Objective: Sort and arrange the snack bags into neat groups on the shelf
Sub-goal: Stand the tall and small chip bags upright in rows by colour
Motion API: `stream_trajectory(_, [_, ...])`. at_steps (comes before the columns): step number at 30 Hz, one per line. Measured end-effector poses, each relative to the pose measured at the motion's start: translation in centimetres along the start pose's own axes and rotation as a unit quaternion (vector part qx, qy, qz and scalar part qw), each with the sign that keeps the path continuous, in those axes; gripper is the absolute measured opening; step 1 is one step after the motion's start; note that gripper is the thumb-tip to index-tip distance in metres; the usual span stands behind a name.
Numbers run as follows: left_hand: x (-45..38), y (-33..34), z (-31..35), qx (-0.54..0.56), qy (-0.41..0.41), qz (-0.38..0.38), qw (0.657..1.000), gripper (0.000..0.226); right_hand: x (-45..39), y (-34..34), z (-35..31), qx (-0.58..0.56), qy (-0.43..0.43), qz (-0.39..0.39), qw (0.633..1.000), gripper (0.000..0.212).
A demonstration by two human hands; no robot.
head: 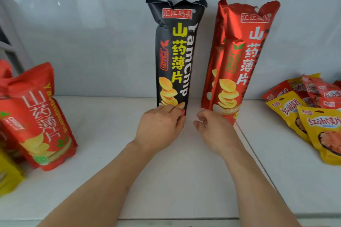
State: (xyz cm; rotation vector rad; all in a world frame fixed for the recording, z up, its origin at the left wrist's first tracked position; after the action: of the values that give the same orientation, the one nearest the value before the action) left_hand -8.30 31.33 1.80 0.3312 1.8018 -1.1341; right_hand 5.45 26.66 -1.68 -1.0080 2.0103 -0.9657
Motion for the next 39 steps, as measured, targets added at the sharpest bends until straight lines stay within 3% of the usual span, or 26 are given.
stream_trajectory(4, [-0.4,-2.9,-3.1,0.041,-0.038,0.080,0.995,0.027,-0.7,1.0,-2.2,-0.062,0.000,0.032,0.998,0.044])
stream_trajectory(6, [-0.7,-3.3,-5.7,0.108,-0.131,0.096,0.981,0.035,-1.2,1.6,-2.7,-0.108,0.011,0.044,0.993,0.061])
stream_trajectory(8, [-1.0,-1.9,-8.7,0.252,-0.269,0.064,0.927,0.051,-1.6,2.3,-3.0,-0.159,0.027,0.050,0.986,0.082])
stream_trajectory(10, [-1.0,0.5,-10.5,0.397,-0.379,0.026,0.835,0.061,-2.2,2.9,-3.1,-0.200,0.049,0.059,0.977,0.102])
stream_trajectory(11, [-1.1,1.6,-10.8,0.441,-0.412,0.006,0.797,0.063,-2.5,3.3,-3.1,-0.216,0.060,0.062,0.973,0.109])
stream_trajectory(13, [-1.4,3.2,-10.3,0.495,-0.428,-0.031,0.755,0.058,-3.0,4.2,-2.9,-0.236,0.079,0.065,0.966,0.118])
stream_trajectory(16, [-1.7,4.3,-9.2,0.503,-0.406,-0.050,0.761,0.027,-3.6,5.1,-2.9,-0.274,0.071,0.078,0.956,0.104])
stream_trajectory(19, [-2.0,4.7,-8.9,0.494,-0.403,-0.044,0.769,0.025,-3.6,4.8,-2.7,-0.294,0.054,0.094,0.950,0.089])
stream_trajectory(24, [-2.2,5.6,-8.6,0.490,-0.406,-0.020,0.771,0.035,-3.2,3.8,-1.2,-0.289,0.053,0.122,0.948,0.089])
stream_trajectory(26, [-2.7,6.1,-9.2,0.500,-0.421,0.003,0.756,0.044,-3.3,3.9,-0.8,-0.283,0.055,0.119,0.950,0.092])
stream_trajectory(31, [-4.2,8.7,-10.3,0.539,-0.431,-0.021,0.723,0.099,-3.6,4.8,-0.2,-0.283,0.064,0.101,0.952,0.105])
stream_trajectory(35, [-5.0,9.9,-10.4,0.568,-0.425,-0.027,0.704,0.106,-3.9,5.5,-0.1,-0.276,0.078,0.102,0.953,0.121])
stream_trajectory(39, [-5.1,10.5,-9.6,0.591,-0.419,-0.031,0.688,0.098,-4.2,5.1,0.1,-0.254,0.082,0.112,0.957,0.112])
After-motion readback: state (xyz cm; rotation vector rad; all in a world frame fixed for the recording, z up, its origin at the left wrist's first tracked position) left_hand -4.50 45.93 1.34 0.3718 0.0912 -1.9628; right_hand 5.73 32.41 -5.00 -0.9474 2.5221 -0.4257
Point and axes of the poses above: each hand's wrist, its own x-axis away from the middle knuckle, its own y-axis out of the palm, z = x × y, the point moved 10 cm from there along -x, towards the middle knuckle, and after that the axes turned 1 degree about -x, right-handed, at the moved point
